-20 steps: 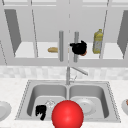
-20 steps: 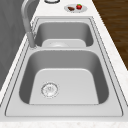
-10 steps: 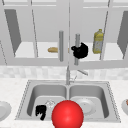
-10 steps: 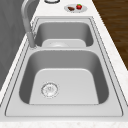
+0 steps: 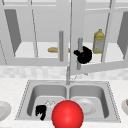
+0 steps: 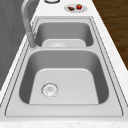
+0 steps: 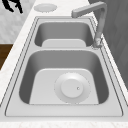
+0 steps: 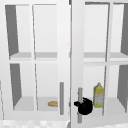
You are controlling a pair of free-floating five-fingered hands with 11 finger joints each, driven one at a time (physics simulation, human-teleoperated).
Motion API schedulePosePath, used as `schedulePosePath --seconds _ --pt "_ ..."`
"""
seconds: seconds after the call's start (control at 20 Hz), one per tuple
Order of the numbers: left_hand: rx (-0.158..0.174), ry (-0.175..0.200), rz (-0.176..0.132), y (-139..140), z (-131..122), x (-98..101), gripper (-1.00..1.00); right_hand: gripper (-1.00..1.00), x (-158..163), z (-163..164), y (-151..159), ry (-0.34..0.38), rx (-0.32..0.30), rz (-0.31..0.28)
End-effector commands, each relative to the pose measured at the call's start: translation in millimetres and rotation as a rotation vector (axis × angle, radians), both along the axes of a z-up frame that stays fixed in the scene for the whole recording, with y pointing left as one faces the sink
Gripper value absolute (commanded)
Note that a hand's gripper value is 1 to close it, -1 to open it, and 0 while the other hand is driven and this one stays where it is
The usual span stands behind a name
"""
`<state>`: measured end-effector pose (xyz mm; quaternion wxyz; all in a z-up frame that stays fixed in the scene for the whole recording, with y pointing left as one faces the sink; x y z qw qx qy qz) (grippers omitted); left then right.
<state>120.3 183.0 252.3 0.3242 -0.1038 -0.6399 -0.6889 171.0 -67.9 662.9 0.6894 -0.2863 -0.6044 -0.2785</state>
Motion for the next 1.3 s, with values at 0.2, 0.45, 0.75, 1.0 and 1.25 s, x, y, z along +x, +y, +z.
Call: schedulePosePath --seconds 0.2,0.45,0.75,1.0,1.25 --pt "0.0 0.0 0.0 0.0 0.0 0.0 0.0 1.0 -45.0 -16.5 -37.0 -0.009 0.01 0.041" --pt "0.0 0.0 0.0 0.0 0.0 0.0 0.0 1.0 -70.7 -16.0 -55.9 -0.032 -0.003 0.097" --pt "0.0 0.0 0.0 0.0 0.0 0.0 0.0 1.0 -98.9 -15.8 -80.9 -0.053 -0.022 0.164" --pt "0.0 0.0 0.0 0.0 0.0 0.0 0.0 1.0 -124.5 -17.1 -101.4 -0.066 -0.034 0.213" --pt "0.0 0.0 0.0 0.0 0.0 0.0 0.0 1.0 -149.1 -18.7 -124.5 -0.082 -0.055 0.261"
